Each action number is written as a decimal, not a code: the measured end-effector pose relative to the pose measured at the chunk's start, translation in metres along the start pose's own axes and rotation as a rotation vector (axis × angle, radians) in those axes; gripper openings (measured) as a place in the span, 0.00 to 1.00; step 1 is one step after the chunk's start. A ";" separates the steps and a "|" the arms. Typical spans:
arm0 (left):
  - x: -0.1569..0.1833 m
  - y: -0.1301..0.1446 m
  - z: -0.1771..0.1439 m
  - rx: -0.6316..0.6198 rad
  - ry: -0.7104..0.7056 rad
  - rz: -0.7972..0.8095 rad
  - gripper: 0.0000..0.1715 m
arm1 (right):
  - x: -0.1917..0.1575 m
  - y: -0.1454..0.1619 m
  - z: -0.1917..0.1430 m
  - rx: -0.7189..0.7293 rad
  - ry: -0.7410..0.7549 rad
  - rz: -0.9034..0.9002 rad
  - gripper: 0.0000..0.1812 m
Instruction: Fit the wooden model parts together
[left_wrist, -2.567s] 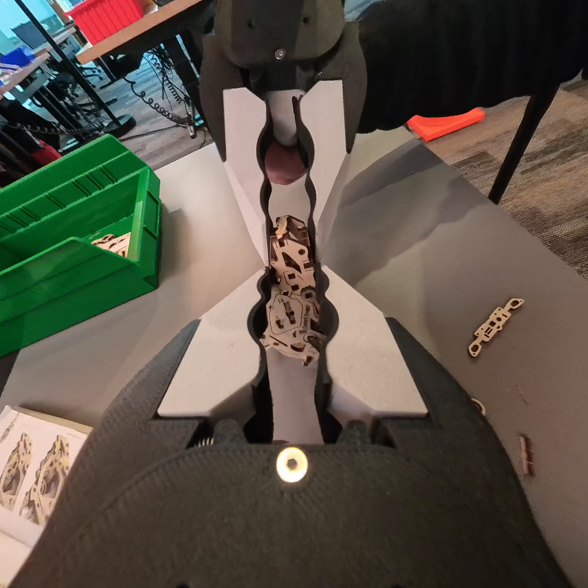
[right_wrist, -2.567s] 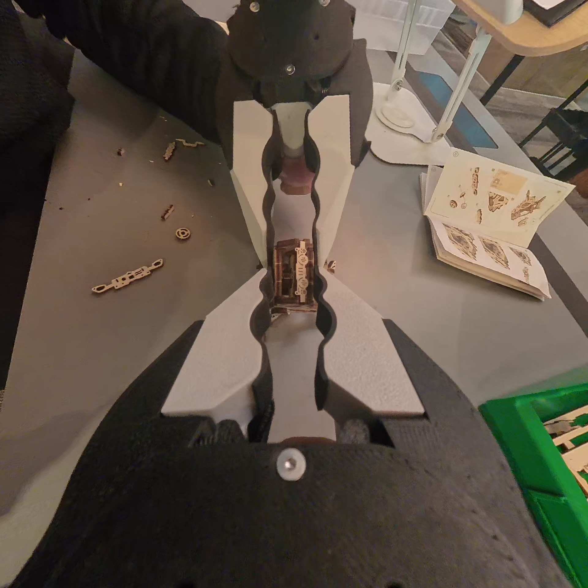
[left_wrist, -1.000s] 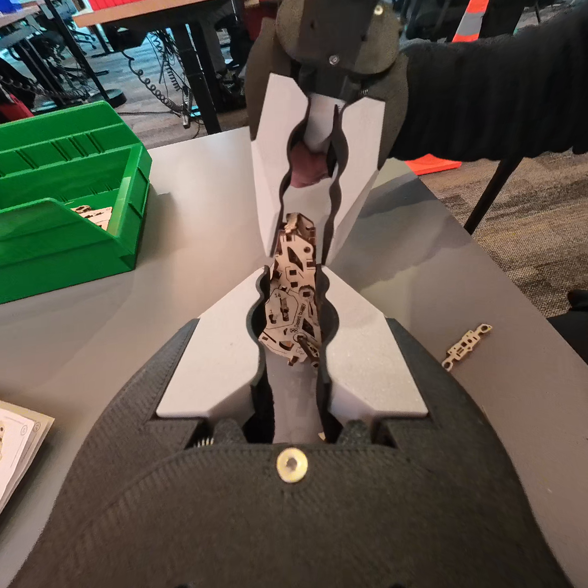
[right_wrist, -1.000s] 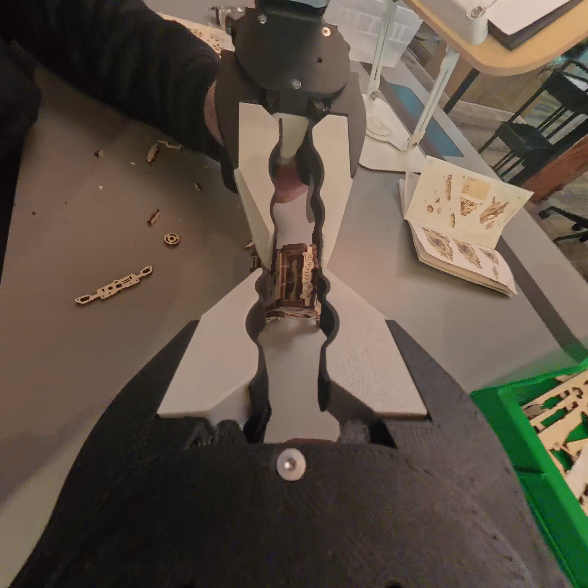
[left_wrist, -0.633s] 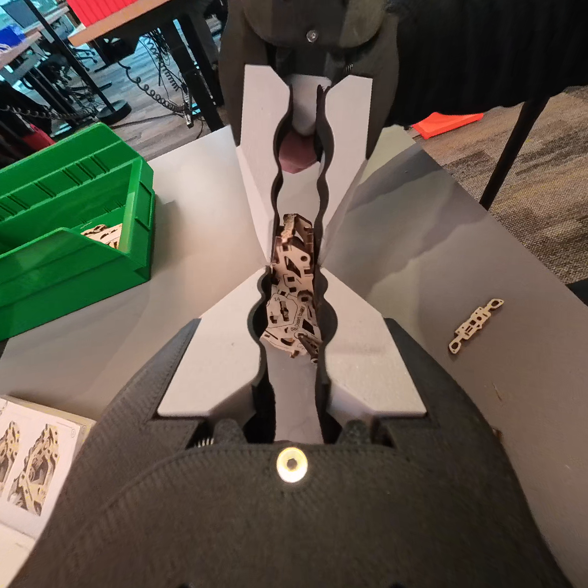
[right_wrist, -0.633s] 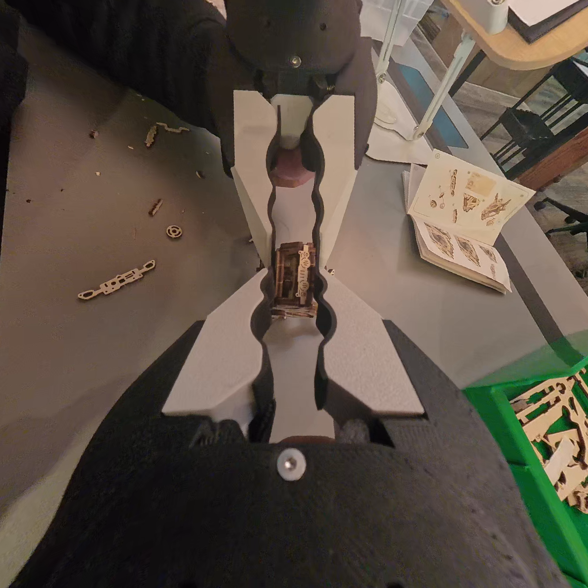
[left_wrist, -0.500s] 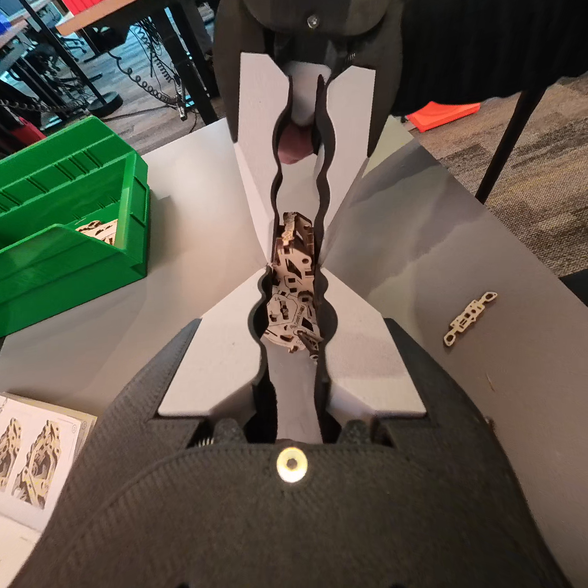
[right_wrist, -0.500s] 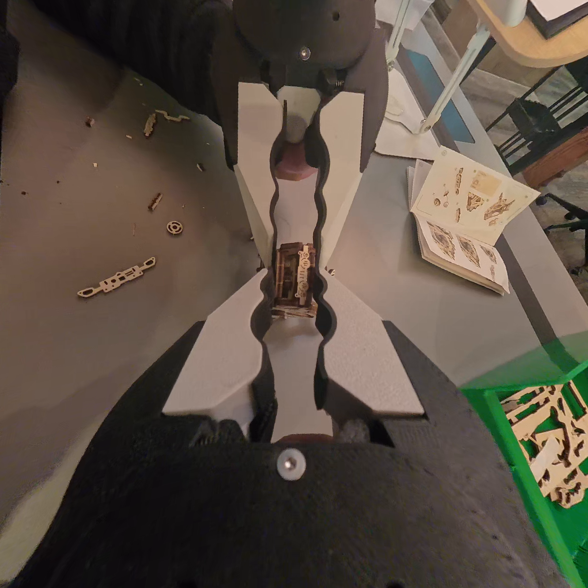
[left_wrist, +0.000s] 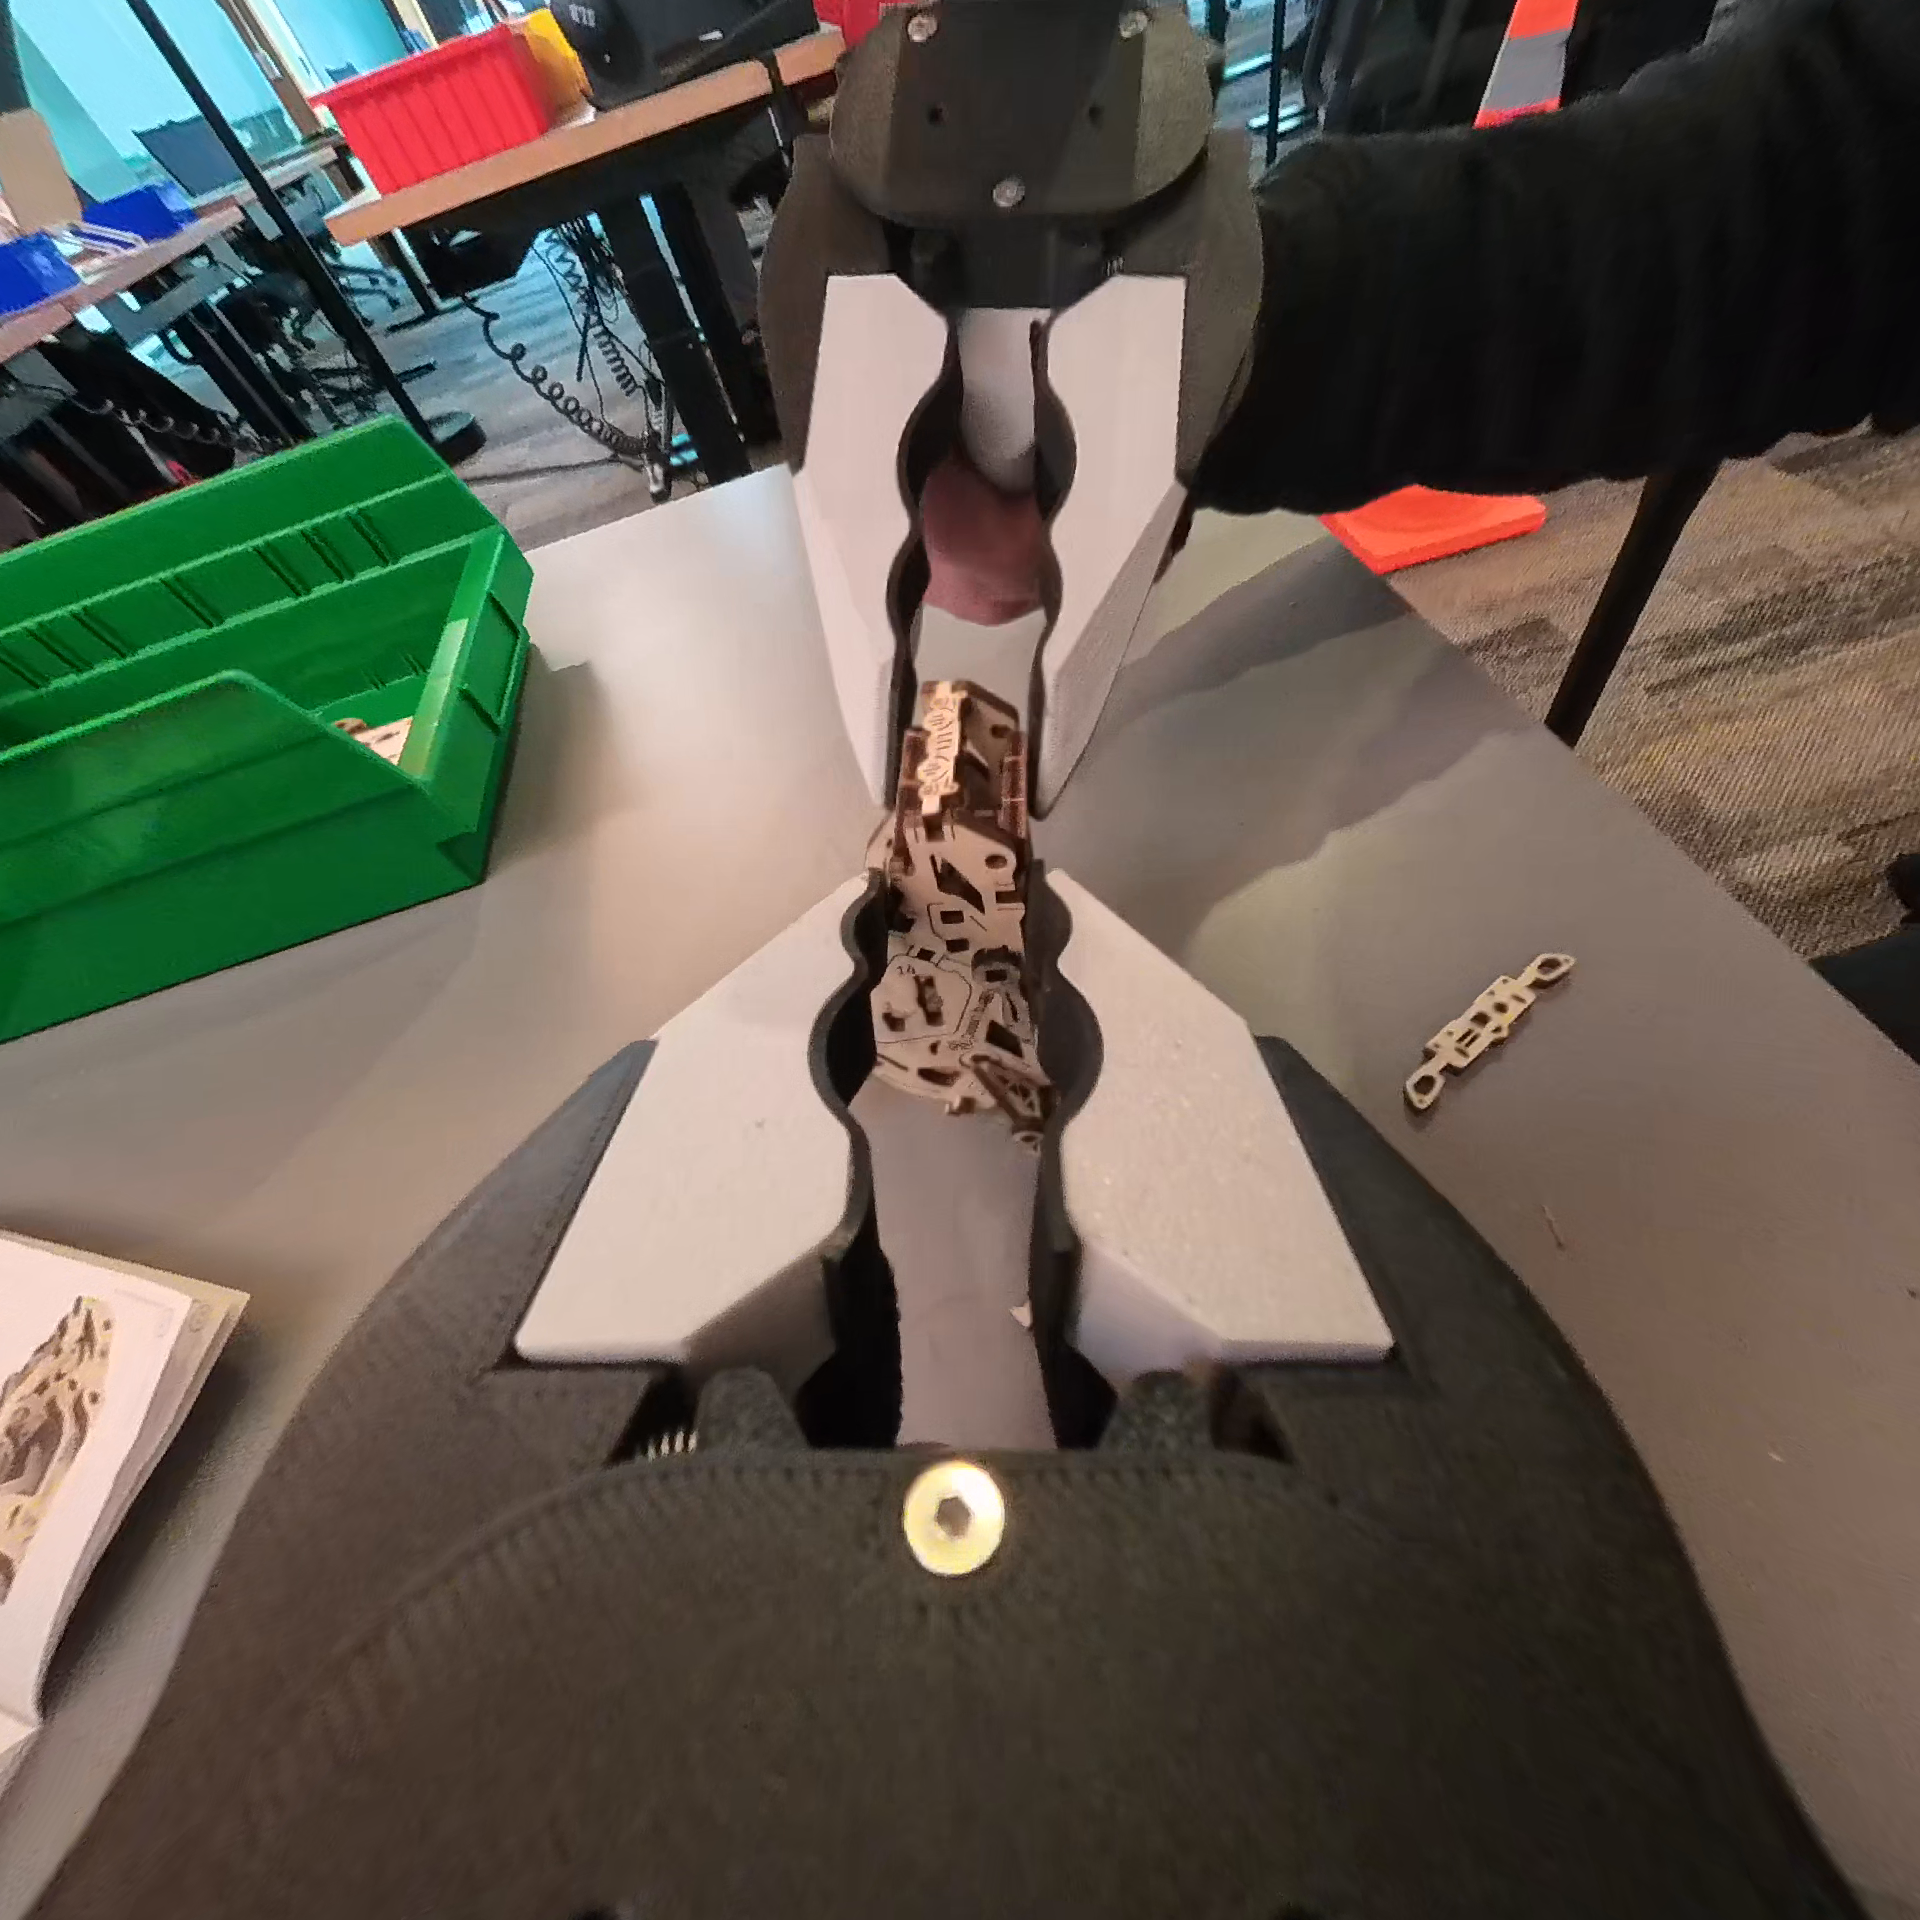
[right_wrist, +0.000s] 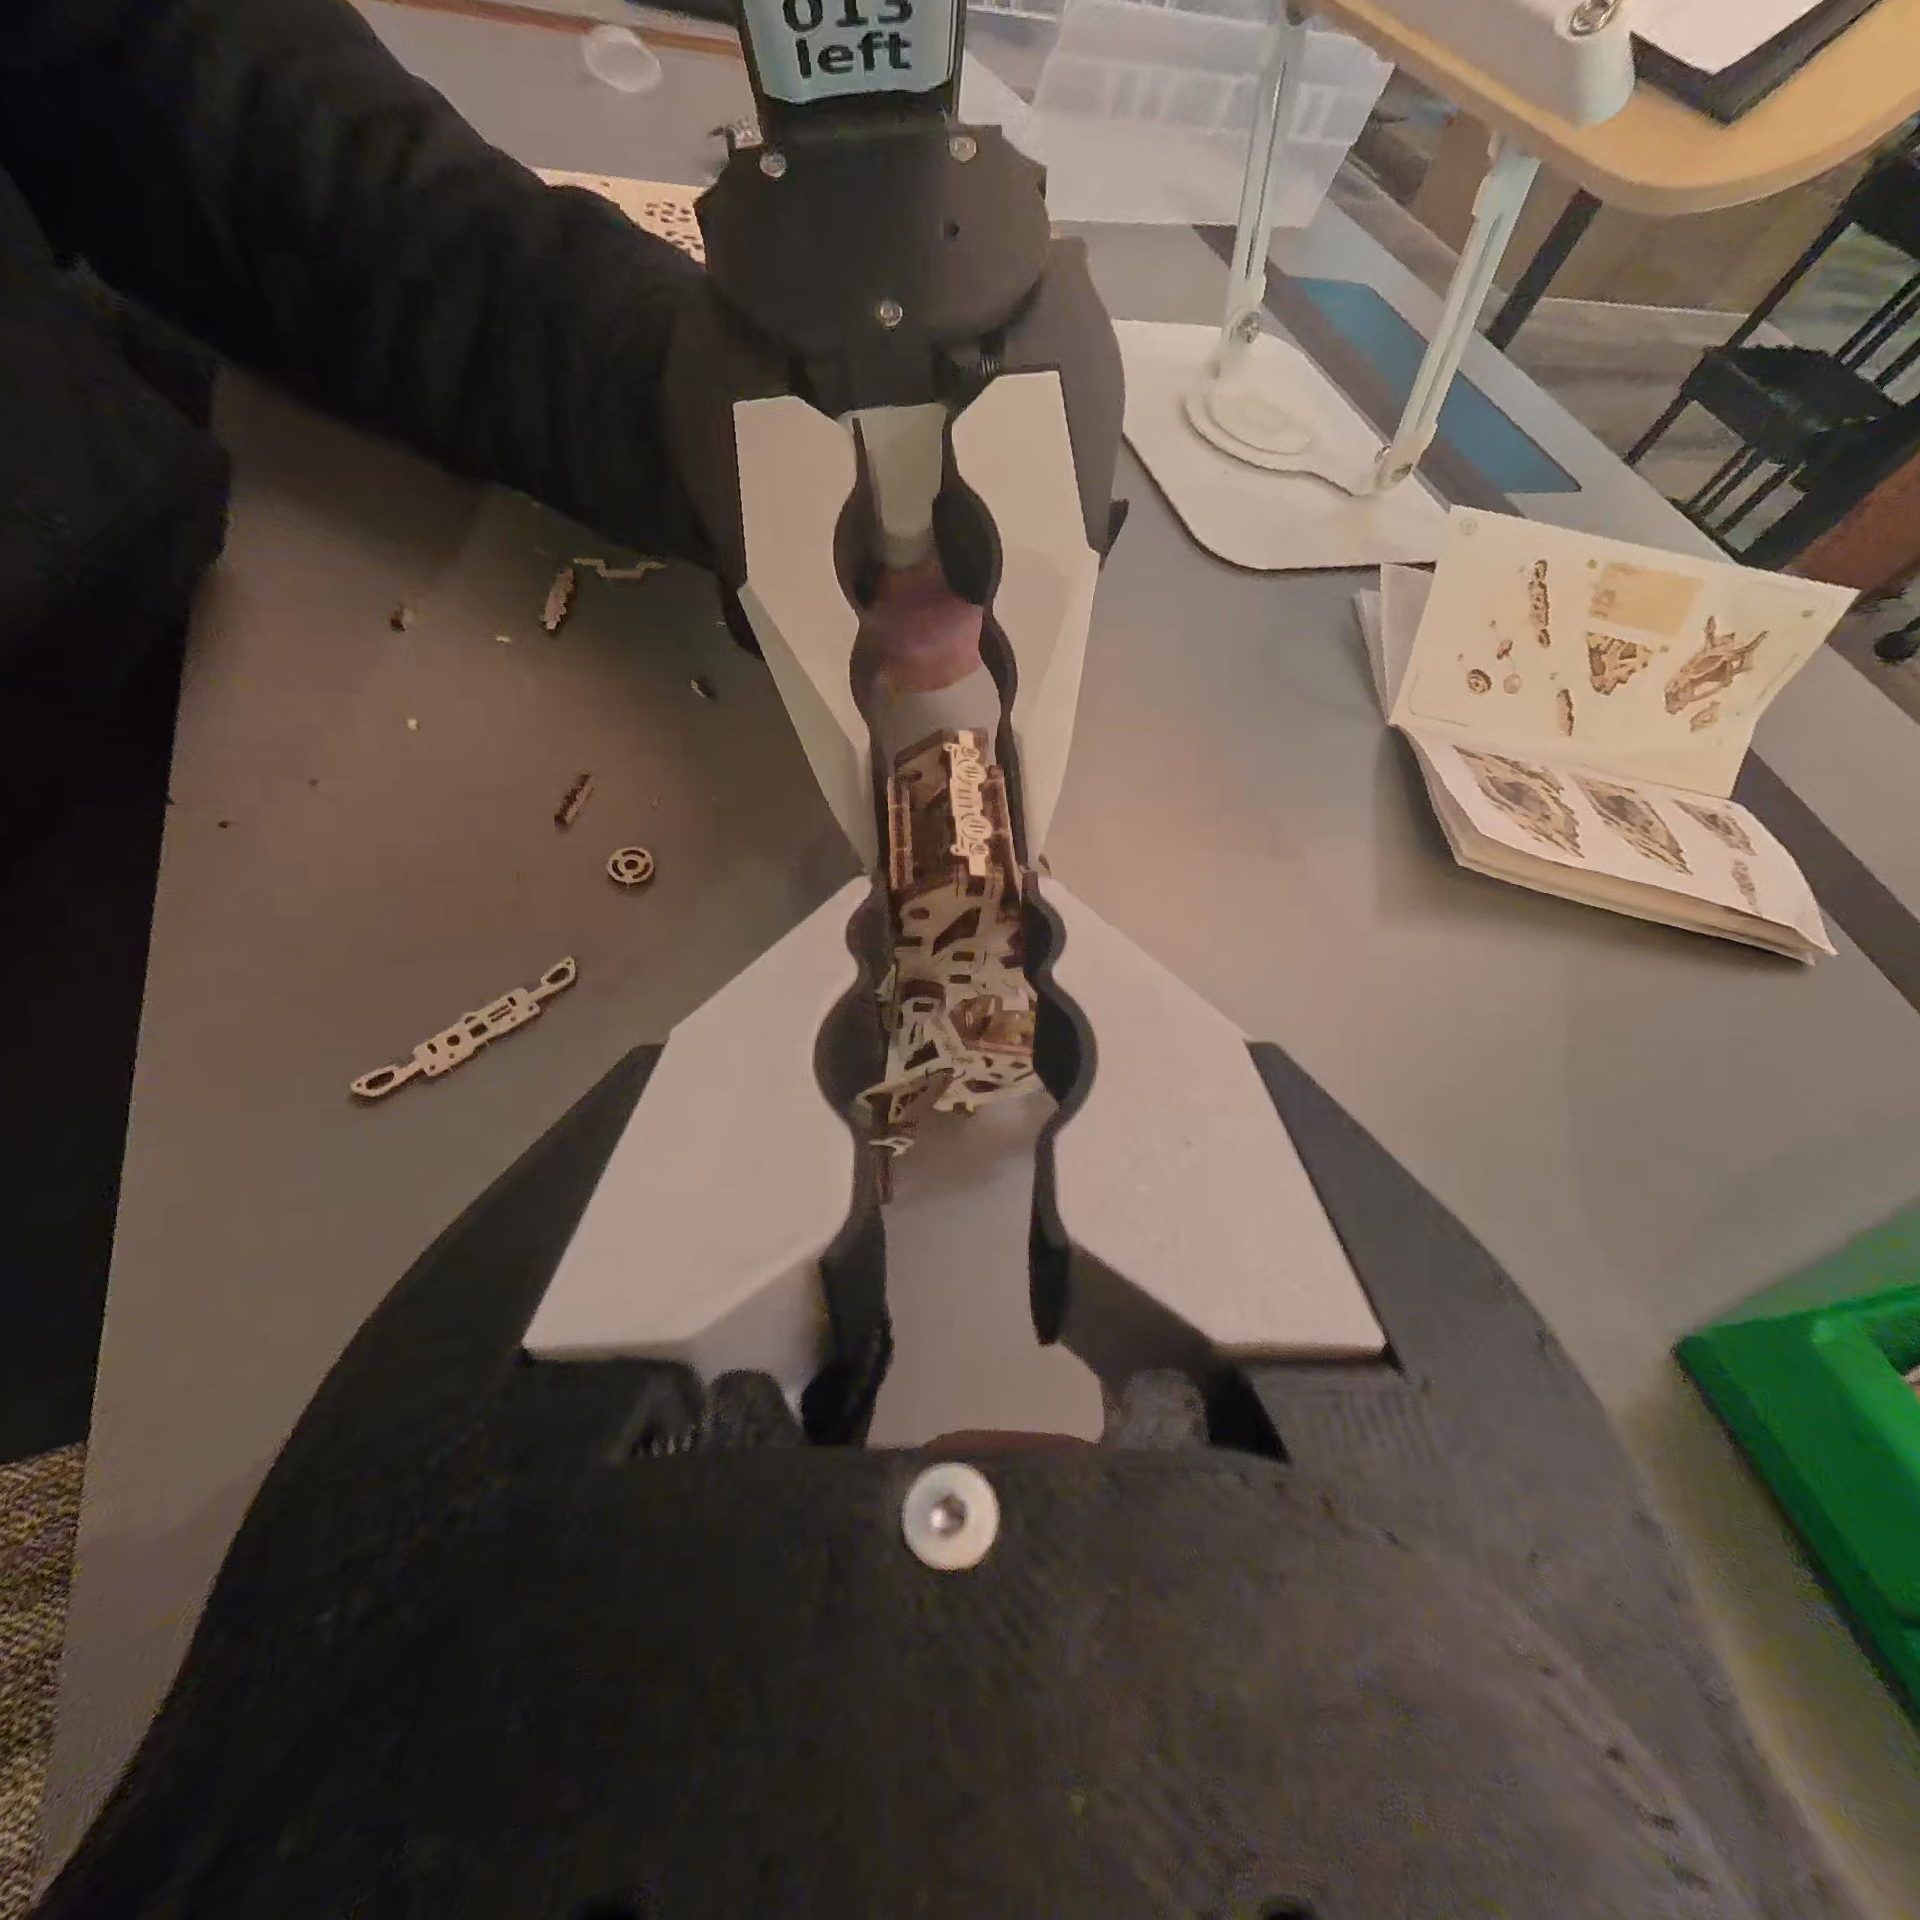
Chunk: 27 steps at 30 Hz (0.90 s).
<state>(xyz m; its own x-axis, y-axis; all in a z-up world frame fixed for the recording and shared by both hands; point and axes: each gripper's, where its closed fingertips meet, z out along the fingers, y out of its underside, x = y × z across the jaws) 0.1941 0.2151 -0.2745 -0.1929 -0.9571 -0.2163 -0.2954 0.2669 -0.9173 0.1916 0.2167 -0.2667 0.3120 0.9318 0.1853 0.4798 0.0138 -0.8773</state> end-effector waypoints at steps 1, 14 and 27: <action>0.000 0.001 -0.001 0.010 0.002 -0.008 0.13 | 0.000 -0.001 0.001 0.011 -0.006 0.005 0.12; -0.003 0.005 -0.006 0.046 0.053 -0.076 0.14 | 0.003 0.004 0.018 0.028 -0.032 0.056 0.14; -0.003 0.004 -0.008 -0.019 0.114 -0.087 0.14 | 0.003 0.004 0.022 0.027 -0.048 0.017 0.13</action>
<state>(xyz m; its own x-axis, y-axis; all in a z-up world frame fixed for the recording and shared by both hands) 0.1864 0.2200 -0.2752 -0.2703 -0.9580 -0.0956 -0.3335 0.1863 -0.9241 0.1762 0.2274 -0.2792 0.2803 0.9482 0.1493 0.4524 0.0067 -0.8918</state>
